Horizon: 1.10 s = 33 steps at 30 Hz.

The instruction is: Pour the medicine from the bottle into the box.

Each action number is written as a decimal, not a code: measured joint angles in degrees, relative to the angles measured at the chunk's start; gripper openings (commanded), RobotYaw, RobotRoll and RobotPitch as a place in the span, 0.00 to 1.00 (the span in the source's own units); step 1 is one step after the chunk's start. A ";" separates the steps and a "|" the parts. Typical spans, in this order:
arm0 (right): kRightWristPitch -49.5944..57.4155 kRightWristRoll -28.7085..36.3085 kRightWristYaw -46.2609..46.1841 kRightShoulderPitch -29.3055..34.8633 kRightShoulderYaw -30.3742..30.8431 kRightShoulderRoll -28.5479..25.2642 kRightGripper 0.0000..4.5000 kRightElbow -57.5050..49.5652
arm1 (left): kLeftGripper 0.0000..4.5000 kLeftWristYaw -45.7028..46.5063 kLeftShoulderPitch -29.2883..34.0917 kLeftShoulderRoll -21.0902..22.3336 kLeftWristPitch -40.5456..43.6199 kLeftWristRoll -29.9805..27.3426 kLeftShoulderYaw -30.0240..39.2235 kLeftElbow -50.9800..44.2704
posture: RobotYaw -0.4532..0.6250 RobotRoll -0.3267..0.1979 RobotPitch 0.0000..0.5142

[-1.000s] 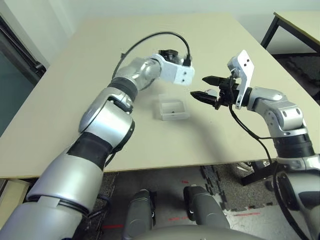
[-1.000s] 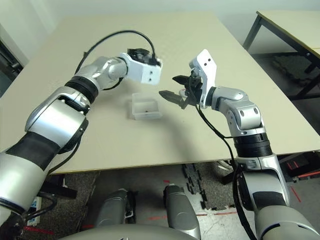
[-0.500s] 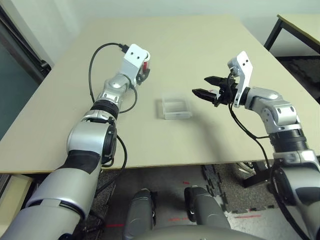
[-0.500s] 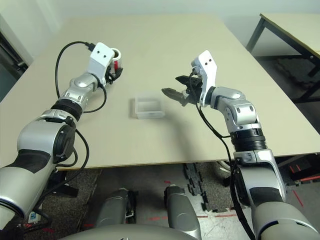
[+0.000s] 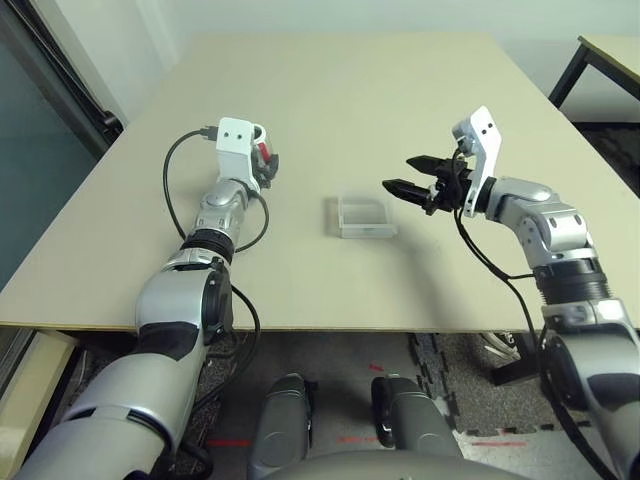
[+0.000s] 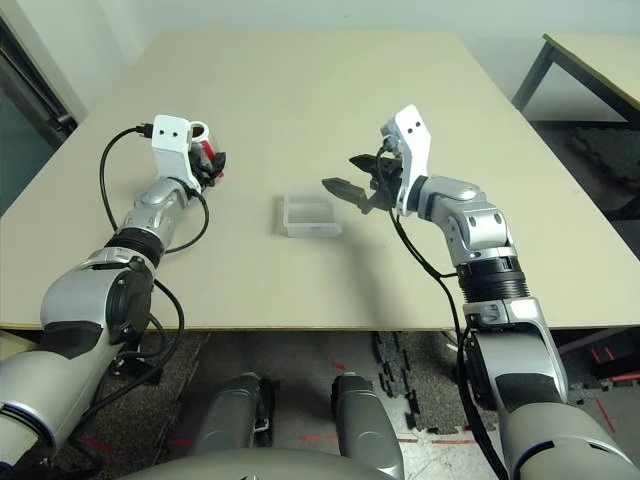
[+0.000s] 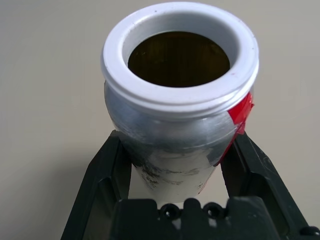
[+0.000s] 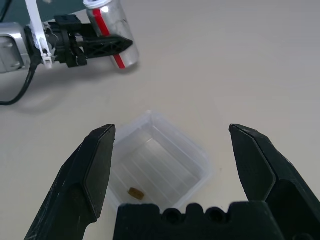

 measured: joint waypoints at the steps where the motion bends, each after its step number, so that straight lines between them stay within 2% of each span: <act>1: 0.47 0.18 -0.23 0.40 -0.03 0.00 1.00 -0.56 | 0.61 0.06 0.50 0.01 0.25 0.00 0.00 0.02 | 0.36 0.62 0.16; 15: 2.81 1.04 -1.78 2.17 -0.56 -0.01 1.00 -3.75 | 0.61 0.65 1.76 0.00 4.29 -0.23 0.02 -0.27 | 0.34 0.62 0.17; 20: 2.88 1.09 -1.80 2.17 -0.55 -0.01 1.00 -3.82 | 1.00 0.46 2.15 -0.30 5.37 -0.80 0.12 -0.14 | 0.35 0.62 0.17; 33: 2.88 1.10 -1.68 2.16 -0.56 -0.01 1.00 -3.82 | 1.00 -2.01 3.46 0.23 4.55 -1.25 0.26 -0.39 | 0.38 0.62 0.15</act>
